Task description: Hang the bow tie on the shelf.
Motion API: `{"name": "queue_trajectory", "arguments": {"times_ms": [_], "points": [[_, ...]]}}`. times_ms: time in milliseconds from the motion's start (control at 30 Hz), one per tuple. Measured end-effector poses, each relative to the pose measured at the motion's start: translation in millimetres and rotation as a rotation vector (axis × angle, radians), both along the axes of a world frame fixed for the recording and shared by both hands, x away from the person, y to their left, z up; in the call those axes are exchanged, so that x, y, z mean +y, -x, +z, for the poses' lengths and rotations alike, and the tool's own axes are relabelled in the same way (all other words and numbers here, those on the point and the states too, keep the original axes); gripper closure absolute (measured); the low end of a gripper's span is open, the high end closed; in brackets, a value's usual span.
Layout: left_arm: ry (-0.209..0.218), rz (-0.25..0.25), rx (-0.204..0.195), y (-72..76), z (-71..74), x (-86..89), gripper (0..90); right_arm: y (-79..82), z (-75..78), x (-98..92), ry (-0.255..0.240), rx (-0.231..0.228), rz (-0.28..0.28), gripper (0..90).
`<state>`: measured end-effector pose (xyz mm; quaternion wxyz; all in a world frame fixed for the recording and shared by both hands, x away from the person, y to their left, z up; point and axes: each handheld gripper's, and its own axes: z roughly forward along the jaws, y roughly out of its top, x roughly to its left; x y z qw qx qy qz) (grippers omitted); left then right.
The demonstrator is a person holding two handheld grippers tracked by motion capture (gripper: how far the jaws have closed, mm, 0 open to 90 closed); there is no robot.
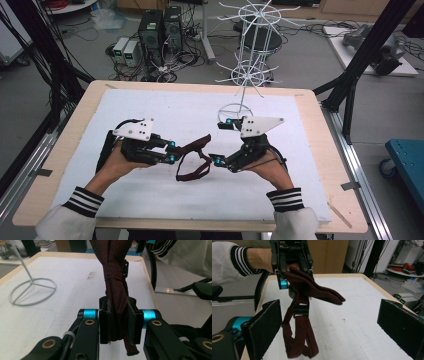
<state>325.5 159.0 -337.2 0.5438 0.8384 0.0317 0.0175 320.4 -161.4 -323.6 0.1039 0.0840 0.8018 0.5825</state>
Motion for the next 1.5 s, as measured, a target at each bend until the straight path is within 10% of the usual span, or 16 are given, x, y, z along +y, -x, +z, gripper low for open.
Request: {"name": "queue_trajectory", "arguments": {"times_ms": [367,533,700,1100,1233,1433,1500], "points": [[-0.017,-0.007,0.01,-0.7,-1.7,-0.9,75.5,-3.3,0.9,10.8,0.013,0.002,0.058,24.7],[-0.019,-0.006,0.014,-1.1,-2.0,-0.4,75.4,-3.2,0.6,16.3,0.037,-0.021,0.095,43.4],[0.002,0.007,0.037,-2.4,-2.4,1.9,74.8,-1.0,2.0,18.5,0.056,-0.058,0.152,81.0],[0.014,0.031,0.059,-2.6,-2.0,1.4,70.0,-1.1,4.4,17.0,0.046,-0.068,0.138,83.3],[0.038,0.008,0.041,-3.5,-5.1,-0.4,57.5,-1.5,4.9,16.5,0.043,-0.066,0.125,83.3],[0.029,0.151,0.015,0.0,-5.6,-7.6,1.7,-2.3,5.7,13.6,0.047,-0.072,0.104,83.2],[0.028,0.159,-0.015,0.7,-4.8,-6.8,1.7,-2.6,5.9,12.7,0.043,-0.076,0.099,83.2]]}}
